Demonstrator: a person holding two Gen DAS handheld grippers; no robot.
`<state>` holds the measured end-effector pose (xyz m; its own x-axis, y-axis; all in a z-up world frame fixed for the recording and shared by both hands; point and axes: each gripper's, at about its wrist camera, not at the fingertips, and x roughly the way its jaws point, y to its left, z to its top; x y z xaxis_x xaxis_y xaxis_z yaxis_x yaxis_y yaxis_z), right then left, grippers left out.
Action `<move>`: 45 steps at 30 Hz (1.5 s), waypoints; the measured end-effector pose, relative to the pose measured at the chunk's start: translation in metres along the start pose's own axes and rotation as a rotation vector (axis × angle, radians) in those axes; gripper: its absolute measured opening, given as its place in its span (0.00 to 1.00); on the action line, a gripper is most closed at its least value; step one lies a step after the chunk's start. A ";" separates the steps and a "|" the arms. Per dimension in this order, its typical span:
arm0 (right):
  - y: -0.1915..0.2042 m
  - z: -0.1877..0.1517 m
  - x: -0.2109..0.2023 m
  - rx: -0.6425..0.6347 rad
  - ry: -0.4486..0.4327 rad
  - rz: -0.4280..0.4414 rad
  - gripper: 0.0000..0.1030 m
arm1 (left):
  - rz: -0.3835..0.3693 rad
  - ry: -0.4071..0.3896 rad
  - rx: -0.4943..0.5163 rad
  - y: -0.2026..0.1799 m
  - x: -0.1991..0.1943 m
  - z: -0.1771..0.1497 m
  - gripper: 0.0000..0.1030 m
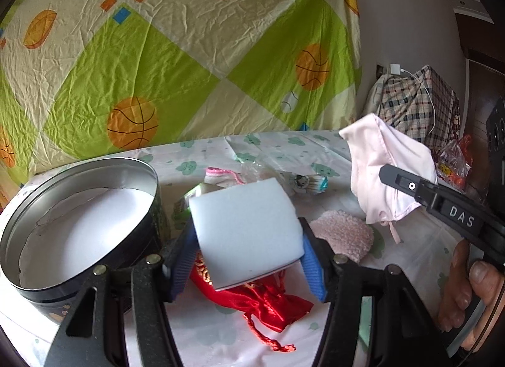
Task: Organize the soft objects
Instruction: 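Carry the pink cloth and white sponge with both grippers over the dark tin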
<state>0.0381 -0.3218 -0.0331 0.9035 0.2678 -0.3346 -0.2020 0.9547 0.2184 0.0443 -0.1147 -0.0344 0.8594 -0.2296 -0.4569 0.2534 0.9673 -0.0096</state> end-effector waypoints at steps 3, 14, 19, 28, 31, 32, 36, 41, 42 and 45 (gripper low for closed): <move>0.005 0.002 0.004 -0.012 0.001 0.005 0.06 | 0.015 -0.010 -0.014 0.008 -0.001 0.000 0.58; 0.025 0.005 0.016 -0.048 -0.004 0.023 0.06 | 0.065 -0.041 -0.064 0.037 -0.005 0.000 0.58; 0.033 0.005 0.024 -0.057 0.001 0.032 0.06 | 0.085 -0.050 -0.086 0.050 -0.006 -0.001 0.58; 0.056 0.006 0.037 -0.090 0.008 0.061 0.06 | 0.118 -0.067 -0.115 0.071 -0.009 -0.004 0.58; 0.064 0.005 0.043 -0.098 0.017 0.071 0.06 | 0.119 -0.071 -0.132 0.079 -0.011 -0.004 0.58; 0.066 0.005 0.044 -0.100 0.017 0.075 0.06 | 0.119 -0.071 -0.136 0.081 -0.011 -0.004 0.58; 0.077 0.003 0.049 -0.116 0.025 0.087 0.06 | 0.119 -0.075 -0.149 0.088 -0.013 -0.006 0.58; 0.089 0.002 0.056 -0.129 0.032 0.101 0.06 | 0.130 -0.086 -0.156 0.096 -0.017 -0.006 0.58; 0.091 0.002 0.057 -0.132 0.034 0.104 0.06 | 0.135 -0.088 -0.159 0.098 -0.018 -0.006 0.58; 0.097 0.002 0.061 -0.139 0.038 0.112 0.06 | 0.147 -0.097 -0.160 0.104 -0.021 -0.005 0.58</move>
<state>0.0740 -0.2134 -0.0305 0.8580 0.3760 -0.3499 -0.3538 0.9265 0.1280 0.0505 -0.0088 -0.0305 0.9225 -0.0869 -0.3762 0.0553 0.9940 -0.0941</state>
